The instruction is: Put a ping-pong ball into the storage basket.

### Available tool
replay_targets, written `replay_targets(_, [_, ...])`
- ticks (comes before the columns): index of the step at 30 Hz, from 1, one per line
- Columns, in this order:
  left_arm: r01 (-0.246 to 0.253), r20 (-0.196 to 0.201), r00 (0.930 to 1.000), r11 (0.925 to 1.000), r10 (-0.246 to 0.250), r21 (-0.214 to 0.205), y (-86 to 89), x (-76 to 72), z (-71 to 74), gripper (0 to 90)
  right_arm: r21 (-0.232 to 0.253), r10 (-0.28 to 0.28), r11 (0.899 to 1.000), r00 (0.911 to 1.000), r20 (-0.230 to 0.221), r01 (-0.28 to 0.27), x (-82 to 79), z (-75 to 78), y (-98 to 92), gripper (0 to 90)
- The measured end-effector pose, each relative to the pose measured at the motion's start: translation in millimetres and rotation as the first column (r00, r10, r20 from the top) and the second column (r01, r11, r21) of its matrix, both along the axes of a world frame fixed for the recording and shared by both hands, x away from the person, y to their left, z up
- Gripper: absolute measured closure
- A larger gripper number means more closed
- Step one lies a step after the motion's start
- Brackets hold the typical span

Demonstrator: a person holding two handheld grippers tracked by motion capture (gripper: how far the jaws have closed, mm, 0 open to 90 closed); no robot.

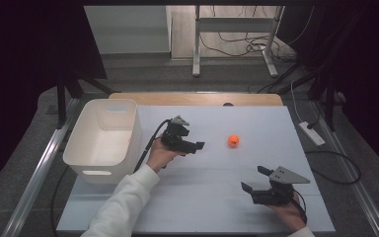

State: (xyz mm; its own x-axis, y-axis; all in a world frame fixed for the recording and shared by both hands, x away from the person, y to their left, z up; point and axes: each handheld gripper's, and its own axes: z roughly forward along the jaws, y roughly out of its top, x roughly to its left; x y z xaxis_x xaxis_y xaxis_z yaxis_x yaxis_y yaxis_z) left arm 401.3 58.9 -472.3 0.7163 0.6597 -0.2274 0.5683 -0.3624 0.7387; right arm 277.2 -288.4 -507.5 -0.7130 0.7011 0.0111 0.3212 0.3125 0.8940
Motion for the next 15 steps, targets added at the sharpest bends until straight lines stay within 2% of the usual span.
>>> replay_targets(15, [-0.012,-0.015,0.9998,0.9997,0.012,0.019,-6.1,9.8,-10.0,16.4,-0.002,-0.008,1.000,1.0000,0.001,0.008,0.6,0.0,-2.2,12.5])
